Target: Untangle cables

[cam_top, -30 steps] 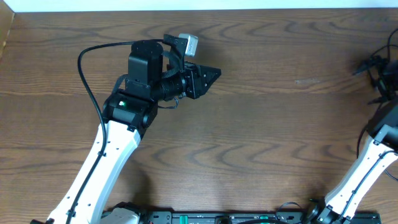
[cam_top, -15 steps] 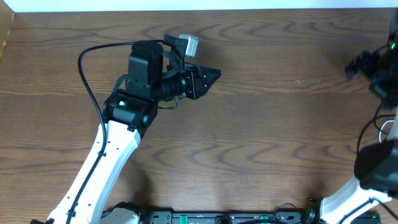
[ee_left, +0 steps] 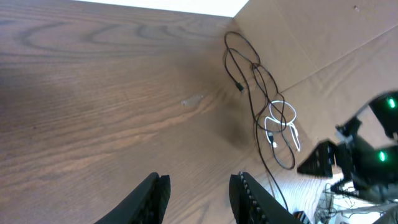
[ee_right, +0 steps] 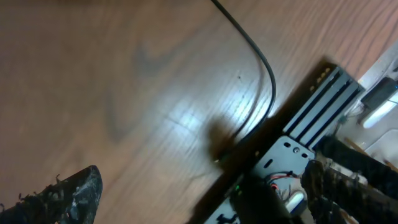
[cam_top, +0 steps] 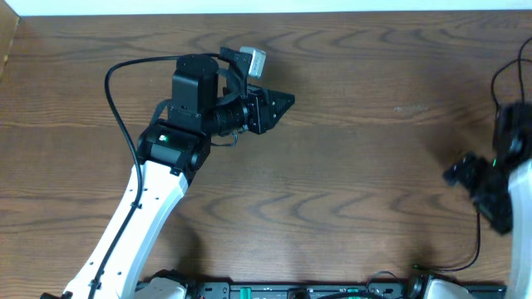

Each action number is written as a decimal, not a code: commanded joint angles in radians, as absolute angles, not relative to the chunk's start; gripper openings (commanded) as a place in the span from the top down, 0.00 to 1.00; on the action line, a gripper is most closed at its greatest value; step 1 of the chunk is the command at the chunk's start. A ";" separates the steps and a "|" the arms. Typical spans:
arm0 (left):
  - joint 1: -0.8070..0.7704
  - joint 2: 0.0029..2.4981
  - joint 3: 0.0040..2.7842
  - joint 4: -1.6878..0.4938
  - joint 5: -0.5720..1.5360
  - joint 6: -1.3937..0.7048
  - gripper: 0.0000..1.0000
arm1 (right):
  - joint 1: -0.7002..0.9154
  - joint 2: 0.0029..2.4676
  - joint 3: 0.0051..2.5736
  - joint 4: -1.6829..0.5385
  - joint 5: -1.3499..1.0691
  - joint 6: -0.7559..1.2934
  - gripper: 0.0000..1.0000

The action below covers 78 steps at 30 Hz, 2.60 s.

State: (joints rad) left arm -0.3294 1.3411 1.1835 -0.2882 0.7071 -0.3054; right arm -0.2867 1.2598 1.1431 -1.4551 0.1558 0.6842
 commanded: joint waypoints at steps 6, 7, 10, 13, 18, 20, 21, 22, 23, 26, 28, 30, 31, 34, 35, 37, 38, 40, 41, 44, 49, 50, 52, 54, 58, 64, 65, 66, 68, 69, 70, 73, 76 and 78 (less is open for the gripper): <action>-0.332 1.346 1.197 -0.306 0.706 -0.262 0.63 | -0.286 1.063 0.904 -1.290 0.166 0.666 0.01; -0.332 1.347 1.197 -0.308 0.706 -0.257 0.63 | -0.287 1.057 0.888 -1.269 0.171 0.675 0.01; -0.332 1.347 1.197 -0.309 0.706 -0.254 0.63 | -0.288 1.054 0.813 -1.200 0.247 0.838 0.01; -0.332 1.347 1.197 -0.309 0.706 -0.254 0.63 | -0.288 1.054 0.742 -1.154 0.320 0.939 0.01; -0.332 1.347 1.197 -0.313 0.706 -0.220 0.63 | -0.290 1.054 0.639 -1.107 0.419 1.093 0.01; -0.332 1.347 1.197 -0.313 0.705 -0.221 0.63 | -0.290 1.054 0.598 -1.052 0.477 1.095 0.01; -0.332 1.347 1.197 -0.313 0.706 -0.221 0.63 | -0.291 1.054 0.579 -1.029 0.509 1.095 0.01; -0.332 1.347 1.197 -0.313 0.706 -0.220 0.63 | -0.291 1.054 0.567 -1.012 0.527 1.095 0.01; -0.332 1.347 1.197 -0.313 0.706 -0.217 0.63 | -0.293 1.054 0.553 -0.992 0.548 1.095 0.01; -0.332 1.347 1.197 -0.313 0.705 -0.213 0.63 | -0.299 1.054 0.509 -0.913 0.565 1.084 0.01; -0.332 1.347 1.197 -0.313 0.706 -0.210 0.63 | -0.301 1.059 0.471 -0.853 0.571 1.049 0.01; -0.332 1.347 1.197 -0.313 0.705 -0.209 0.63 | -0.302 1.067 0.444 -0.820 0.570 1.046 0.02; -0.332 1.347 1.197 -0.313 0.705 -0.209 0.63 | -0.302 1.071 0.433 -0.809 0.570 1.046 0.02; -0.332 1.346 1.197 -0.314 0.705 -0.191 0.63 | -0.302 1.087 0.414 -0.783 0.581 1.046 0.03; -0.332 1.347 1.197 -0.314 0.706 -0.191 0.63 | -0.302 1.093 0.410 -0.776 0.593 1.046 0.04; -0.332 1.347 1.197 -0.313 0.705 -0.191 0.63 | -0.302 1.113 0.402 -0.765 0.619 1.046 0.04; -0.332 1.347 1.197 -0.313 0.705 -0.191 0.63 | -0.302 1.121 0.400 -0.759 0.620 1.046 0.04; -0.332 1.347 1.197 -0.313 0.706 -0.191 0.63 | -0.302 1.137 0.395 -0.748 0.619 1.046 0.05; -0.332 1.347 1.197 -0.313 0.705 -0.191 0.63 | -0.302 1.148 0.392 -0.741 0.619 1.046 0.06; -0.332 1.347 1.197 -0.313 0.705 -0.191 0.63 | -0.302 1.186 0.374 -0.701 0.614 1.047 0.08; -0.332 1.347 1.197 -0.313 0.705 -0.191 0.63 | -0.302 1.227 0.356 -0.636 0.614 1.047 0.13; -0.332 1.347 1.197 -0.313 0.705 -0.191 0.63 | -0.302 1.231 0.356 -0.632 0.614 1.047 0.14; -0.332 1.347 1.197 -0.313 0.706 -0.191 0.63 | -0.302 1.236 0.356 -0.627 0.614 1.047 0.16; -0.332 1.346 1.197 -0.313 0.705 -0.191 0.63 | -0.302 1.238 0.356 -0.620 0.610 1.046 0.23; -0.332 1.347 1.197 -0.314 0.706 -0.191 0.63 | -0.301 1.238 0.337 -0.583 0.576 1.047 0.27; -0.332 1.347 1.197 -0.314 0.706 -0.191 0.63 | -0.301 1.238 0.244 -0.463 0.501 1.047 0.26; -0.332 1.347 1.197 -0.314 0.706 -0.191 0.63 | -0.301 1.238 0.234 -0.443 0.493 1.044 0.26; -0.332 1.347 1.197 -0.314 0.706 -0.191 0.63 | -0.301 1.238 0.225 -0.425 0.485 1.038 0.27; -0.332 1.347 1.197 -0.314 0.706 -0.191 0.63 | -0.301 1.238 0.214 -0.402 0.461 1.039 0.27; -0.332 1.347 1.197 -0.314 0.706 -0.191 0.63 | -0.301 1.238 0.208 -0.392 0.448 1.045 0.30; -0.332 1.347 1.197 -0.314 0.706 -0.191 0.63 | -0.301 1.238 0.202 -0.381 0.434 1.052 0.32; -0.332 1.347 1.197 -0.314 0.706 -0.191 0.63 | -0.301 1.238 0.187 -0.357 0.410 1.054 0.34; -0.332 1.347 1.197 -0.314 0.706 -0.191 0.63 | -0.301 1.238 0.174 -0.340 0.367 1.055 0.29; -0.332 1.347 1.197 -0.315 0.706 -0.191 0.63 | -0.301 1.238 0.173 -0.340 0.339 1.054 0.24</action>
State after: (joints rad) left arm -0.3294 1.3411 1.1835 -0.3138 0.7071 -0.2081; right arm -0.2974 1.1965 0.2462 -0.3058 0.6254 1.0714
